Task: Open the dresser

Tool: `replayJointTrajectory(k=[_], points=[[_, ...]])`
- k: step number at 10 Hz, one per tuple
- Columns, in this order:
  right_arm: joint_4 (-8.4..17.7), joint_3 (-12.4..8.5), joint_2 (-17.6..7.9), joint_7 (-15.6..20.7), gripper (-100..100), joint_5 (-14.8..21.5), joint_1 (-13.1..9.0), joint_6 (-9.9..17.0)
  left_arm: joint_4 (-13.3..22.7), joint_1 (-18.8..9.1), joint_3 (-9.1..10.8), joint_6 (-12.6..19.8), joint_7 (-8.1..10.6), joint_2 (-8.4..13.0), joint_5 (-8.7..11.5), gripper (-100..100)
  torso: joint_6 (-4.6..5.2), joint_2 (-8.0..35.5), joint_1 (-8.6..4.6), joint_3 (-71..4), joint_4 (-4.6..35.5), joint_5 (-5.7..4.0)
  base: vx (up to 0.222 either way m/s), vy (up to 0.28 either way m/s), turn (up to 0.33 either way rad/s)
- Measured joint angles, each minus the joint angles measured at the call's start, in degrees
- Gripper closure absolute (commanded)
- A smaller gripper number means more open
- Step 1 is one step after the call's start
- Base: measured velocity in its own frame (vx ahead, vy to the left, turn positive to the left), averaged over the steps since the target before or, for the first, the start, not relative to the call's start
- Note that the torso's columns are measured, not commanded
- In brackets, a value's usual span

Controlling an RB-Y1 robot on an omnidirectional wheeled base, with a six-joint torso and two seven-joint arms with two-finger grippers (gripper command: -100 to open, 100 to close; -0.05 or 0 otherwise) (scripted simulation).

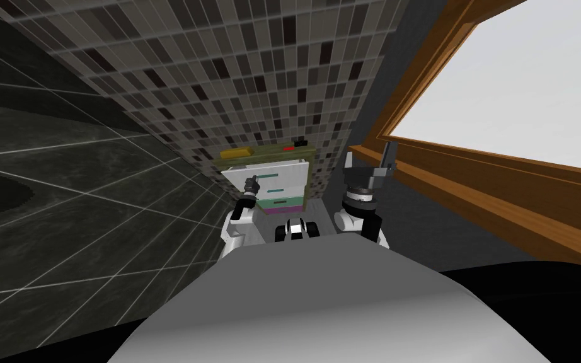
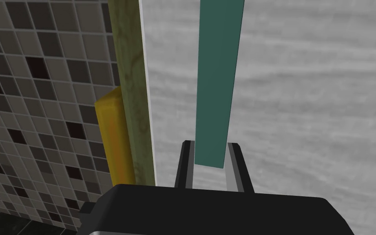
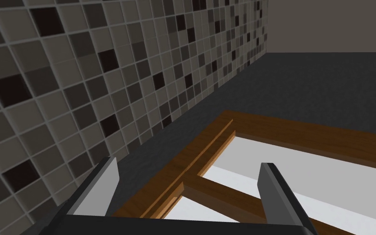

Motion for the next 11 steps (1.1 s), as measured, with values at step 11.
replayJointTrajectory(k=[11], points=[[0.0, 0.0, 0.0, 0.0, 0, 0.0, 0.0, 0.0, 13.4, -12.4, 3.31, -0.7, -3.74, 6.7, 11.4, 100, -0.16, 0.4, 0.05, 0.2, 0.3, -0.1, -0.1, -0.038, 0.022]])
